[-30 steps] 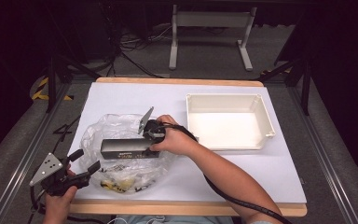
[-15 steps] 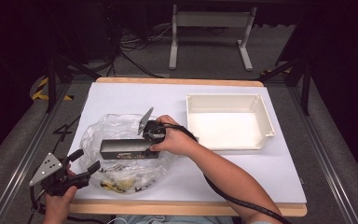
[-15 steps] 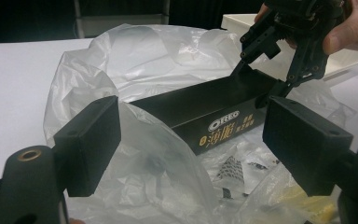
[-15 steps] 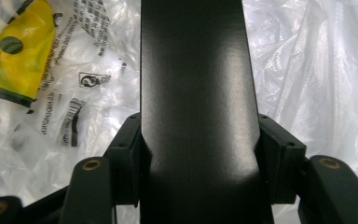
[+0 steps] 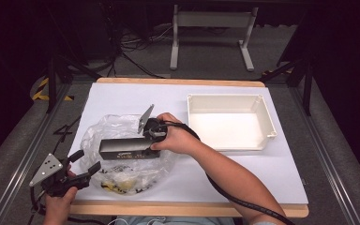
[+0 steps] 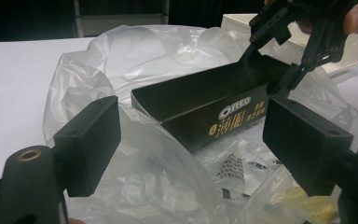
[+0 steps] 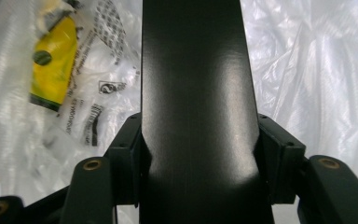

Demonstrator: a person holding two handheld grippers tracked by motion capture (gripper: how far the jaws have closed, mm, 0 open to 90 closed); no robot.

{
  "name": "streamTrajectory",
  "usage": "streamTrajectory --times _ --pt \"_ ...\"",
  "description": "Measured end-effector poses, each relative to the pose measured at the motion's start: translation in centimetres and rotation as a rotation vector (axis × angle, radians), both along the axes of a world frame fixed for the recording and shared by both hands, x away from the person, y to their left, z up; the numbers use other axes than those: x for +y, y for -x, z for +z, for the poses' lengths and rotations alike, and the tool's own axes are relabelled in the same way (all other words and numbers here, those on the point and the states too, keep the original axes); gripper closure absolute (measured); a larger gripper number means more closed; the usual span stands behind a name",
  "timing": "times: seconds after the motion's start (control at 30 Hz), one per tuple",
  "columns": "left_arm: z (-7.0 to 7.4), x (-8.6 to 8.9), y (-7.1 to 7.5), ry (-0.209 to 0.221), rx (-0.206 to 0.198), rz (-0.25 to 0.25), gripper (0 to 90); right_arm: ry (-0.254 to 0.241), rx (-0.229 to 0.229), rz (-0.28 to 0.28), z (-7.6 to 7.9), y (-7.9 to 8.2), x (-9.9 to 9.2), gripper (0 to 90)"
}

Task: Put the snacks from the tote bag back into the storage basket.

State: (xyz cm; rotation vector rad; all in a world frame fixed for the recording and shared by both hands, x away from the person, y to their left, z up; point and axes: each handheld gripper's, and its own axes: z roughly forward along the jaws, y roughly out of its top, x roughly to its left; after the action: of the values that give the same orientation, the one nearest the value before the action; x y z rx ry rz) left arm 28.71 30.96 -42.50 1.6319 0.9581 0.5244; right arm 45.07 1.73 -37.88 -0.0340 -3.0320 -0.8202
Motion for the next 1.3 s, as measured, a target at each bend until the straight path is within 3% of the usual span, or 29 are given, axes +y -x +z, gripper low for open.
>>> streamTrajectory --times 0.57,1.3 --pt "0.0 -0.1 0.0 -0.004 -0.001 0.002 20.1 -0.054 -0.060 0.017 5.6 0.4 -1.4 43.4" --pt "0.0 -0.3 -0.4 -0.010 0.008 0.007 20.5 -0.103 -0.090 0.009 10.1 0.4 -4.3 43.4"
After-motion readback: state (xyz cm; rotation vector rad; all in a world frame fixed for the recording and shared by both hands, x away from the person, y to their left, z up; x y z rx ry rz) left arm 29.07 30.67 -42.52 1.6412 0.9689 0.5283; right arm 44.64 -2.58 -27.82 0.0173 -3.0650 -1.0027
